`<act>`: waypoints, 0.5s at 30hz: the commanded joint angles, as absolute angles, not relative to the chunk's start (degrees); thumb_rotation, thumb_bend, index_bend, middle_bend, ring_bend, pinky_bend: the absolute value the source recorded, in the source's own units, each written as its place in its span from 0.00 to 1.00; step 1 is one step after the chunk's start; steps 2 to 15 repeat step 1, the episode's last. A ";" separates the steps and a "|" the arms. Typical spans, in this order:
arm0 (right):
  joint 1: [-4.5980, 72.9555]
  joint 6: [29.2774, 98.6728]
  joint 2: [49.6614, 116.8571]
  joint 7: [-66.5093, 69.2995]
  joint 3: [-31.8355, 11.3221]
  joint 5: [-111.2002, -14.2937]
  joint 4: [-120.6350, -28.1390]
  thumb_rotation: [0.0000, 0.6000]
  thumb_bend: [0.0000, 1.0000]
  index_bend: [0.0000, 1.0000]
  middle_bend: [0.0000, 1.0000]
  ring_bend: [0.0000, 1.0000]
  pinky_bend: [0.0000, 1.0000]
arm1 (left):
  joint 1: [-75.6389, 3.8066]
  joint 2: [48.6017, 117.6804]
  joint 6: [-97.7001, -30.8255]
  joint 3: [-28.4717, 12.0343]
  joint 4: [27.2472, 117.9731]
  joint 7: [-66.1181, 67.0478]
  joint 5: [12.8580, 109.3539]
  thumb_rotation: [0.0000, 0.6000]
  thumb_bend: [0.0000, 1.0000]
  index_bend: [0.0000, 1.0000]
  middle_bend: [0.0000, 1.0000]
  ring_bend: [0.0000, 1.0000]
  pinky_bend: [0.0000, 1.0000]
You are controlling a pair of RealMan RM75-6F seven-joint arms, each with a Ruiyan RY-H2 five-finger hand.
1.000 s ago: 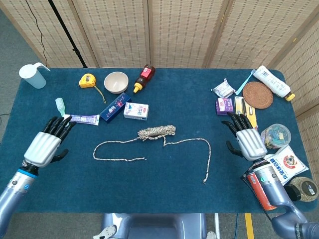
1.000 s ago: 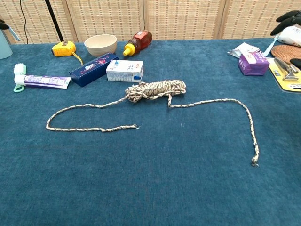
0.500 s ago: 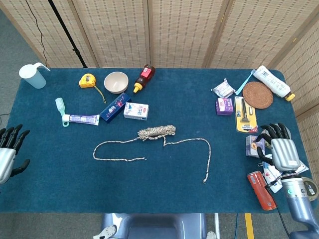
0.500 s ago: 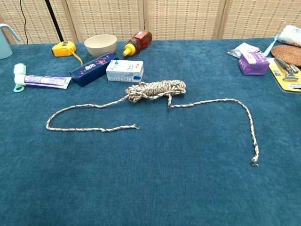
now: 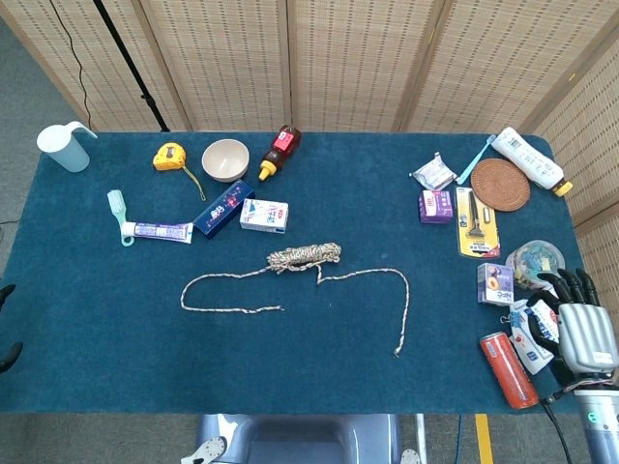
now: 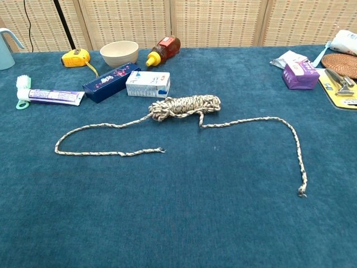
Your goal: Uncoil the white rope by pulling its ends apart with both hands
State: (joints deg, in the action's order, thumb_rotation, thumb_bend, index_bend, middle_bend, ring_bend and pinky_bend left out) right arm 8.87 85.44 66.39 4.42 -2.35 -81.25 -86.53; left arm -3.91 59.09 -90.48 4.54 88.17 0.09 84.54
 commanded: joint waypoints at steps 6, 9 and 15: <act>8.37 85.77 66.47 4.79 -2.52 -81.28 -86.33 1.00 0.47 0.48 0.23 0.13 0.00 | -4.19 58.38 -90.64 3.77 88.84 0.73 85.12 1.00 0.26 0.12 0.00 0.00 0.00; 8.37 85.77 66.47 4.79 -2.52 -81.28 -86.33 1.00 0.47 0.48 0.23 0.13 0.00 | -4.19 58.38 -90.64 3.77 88.84 0.73 85.12 1.00 0.26 0.12 0.00 0.00 0.00; 8.37 85.77 66.47 4.79 -2.52 -81.28 -86.33 1.00 0.47 0.48 0.23 0.13 0.00 | -4.19 58.38 -90.64 3.77 88.84 0.73 85.12 1.00 0.26 0.12 0.00 0.00 0.00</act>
